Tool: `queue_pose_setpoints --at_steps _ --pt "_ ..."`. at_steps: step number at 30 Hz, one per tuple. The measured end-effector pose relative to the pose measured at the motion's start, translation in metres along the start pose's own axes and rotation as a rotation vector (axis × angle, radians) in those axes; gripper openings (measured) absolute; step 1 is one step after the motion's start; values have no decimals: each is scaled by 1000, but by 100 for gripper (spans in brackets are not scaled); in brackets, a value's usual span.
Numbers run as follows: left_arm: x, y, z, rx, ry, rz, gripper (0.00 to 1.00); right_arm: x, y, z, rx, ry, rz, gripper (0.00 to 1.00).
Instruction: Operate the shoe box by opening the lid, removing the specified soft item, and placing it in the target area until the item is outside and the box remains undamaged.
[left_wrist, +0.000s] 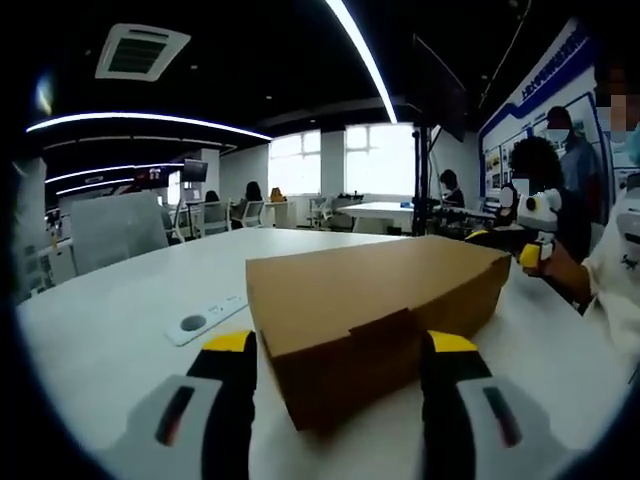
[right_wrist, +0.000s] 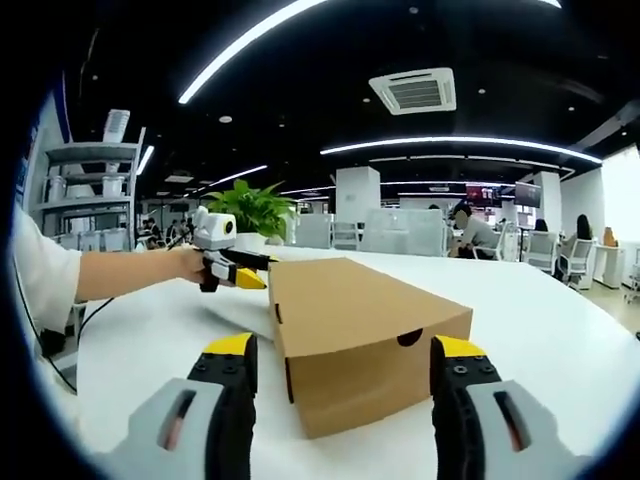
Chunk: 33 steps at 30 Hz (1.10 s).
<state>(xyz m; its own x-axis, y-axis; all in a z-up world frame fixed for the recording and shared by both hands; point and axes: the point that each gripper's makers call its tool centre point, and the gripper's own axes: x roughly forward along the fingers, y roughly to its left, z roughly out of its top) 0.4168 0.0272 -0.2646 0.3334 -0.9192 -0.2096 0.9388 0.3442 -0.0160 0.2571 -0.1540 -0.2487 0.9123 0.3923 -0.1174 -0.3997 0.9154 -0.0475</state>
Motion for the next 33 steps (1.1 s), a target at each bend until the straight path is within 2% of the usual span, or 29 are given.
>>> queue_pose_setpoints --at_steps 4,13,18,20,23,25,28,30,32,33 --pt "2 -1 -1 -8 -1 -4 68 3 -1 -6 -3 28 -20 68" --pt "0 -1 -1 -11 0 1 66 4 2 -6 -8 8 -33 56" --pt "0 0 -2 -13 -4 4 66 3 1 -7 -6 6 -65 58" --pt "0 1 -2 -13 -5 4 66 2 -2 -13 12 29 -100 61" --pt "0 1 -2 -13 -5 7 65 7 -2 -28 47 82 -89 64" --pt "0 2 -2 -13 -6 8 65 10 2 -26 62 59 -54 65" --pt "0 2 -2 -15 -11 8 65 8 0 -18 55 23 -63 66" --pt "0 2 -2 -16 -13 9 65 9 -4 -15 54 19 -70 70" --pt "0 1 -2 -16 -14 11 65 12 -3 -16 75 36 -38 69" --pt "0 1 -2 -17 -16 11 65 12 -5 -15 74 30 -49 68"
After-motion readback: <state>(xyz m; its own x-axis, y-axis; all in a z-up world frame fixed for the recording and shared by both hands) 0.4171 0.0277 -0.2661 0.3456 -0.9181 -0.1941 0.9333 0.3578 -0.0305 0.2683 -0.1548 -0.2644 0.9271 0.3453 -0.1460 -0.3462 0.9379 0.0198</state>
